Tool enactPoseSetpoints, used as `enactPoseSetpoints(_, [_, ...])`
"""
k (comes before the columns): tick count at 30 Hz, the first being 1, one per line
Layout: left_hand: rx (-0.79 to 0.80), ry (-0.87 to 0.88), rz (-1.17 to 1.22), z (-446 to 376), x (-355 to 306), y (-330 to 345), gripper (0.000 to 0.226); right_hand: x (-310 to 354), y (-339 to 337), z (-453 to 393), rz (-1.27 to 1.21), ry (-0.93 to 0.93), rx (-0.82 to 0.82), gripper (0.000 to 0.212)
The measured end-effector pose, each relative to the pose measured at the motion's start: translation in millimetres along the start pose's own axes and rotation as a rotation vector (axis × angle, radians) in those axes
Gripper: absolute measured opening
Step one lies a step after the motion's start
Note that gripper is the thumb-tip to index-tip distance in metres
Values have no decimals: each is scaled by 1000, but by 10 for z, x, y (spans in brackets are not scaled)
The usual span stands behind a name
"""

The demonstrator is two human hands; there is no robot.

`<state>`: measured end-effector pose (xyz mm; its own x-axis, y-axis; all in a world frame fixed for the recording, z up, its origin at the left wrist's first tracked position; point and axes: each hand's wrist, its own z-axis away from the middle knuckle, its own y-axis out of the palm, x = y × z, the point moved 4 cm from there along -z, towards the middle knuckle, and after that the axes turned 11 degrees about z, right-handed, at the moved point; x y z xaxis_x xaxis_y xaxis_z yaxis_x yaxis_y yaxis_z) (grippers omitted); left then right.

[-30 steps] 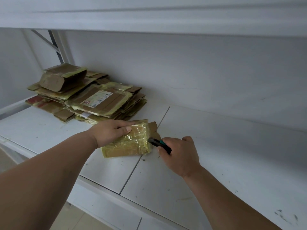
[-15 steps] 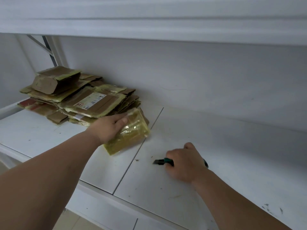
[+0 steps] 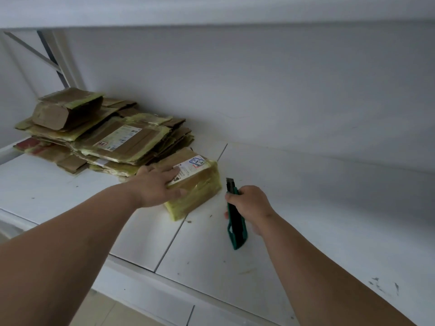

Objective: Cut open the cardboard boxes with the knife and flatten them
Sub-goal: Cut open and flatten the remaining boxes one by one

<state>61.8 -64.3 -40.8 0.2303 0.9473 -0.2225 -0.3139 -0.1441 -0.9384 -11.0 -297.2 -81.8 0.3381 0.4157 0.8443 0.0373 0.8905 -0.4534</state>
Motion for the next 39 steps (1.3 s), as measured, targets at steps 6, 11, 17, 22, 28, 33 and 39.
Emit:
enactPoseSetpoints(6, [-74, 89, -66, -46, 27, 77, 121, 91, 133, 32, -209, 13, -36, 15])
enactPoseSetpoints(11, [-121, 115, 11, -73, 28, 99, 99, 151, 157, 31, -269, 14, -82, 11])
enactPoseSetpoints(17, [-100, 123, 41, -141, 76, 105, 116, 225, 256, -4, -289, 42, -132, 11])
enactPoseSetpoints(22, [-99, 126, 10, -196, 91, 122, 128, 322, 348, -44, -338, 83, -164, 21])
enactPoseSetpoints(28, [-79, 140, -14, -238, 66, 97, 124, 340, 410, -106, -407, 104, -165, 3])
enactPoseSetpoints(33, [-63, 167, -41, -209, -55, 57, 81, 312, 627, 15, -502, 127, -12, 9])
enactPoseSetpoints(39, [-71, 122, 97, -177, 94, 26, 85, 351, 687, 158, -513, 59, 51, 4])
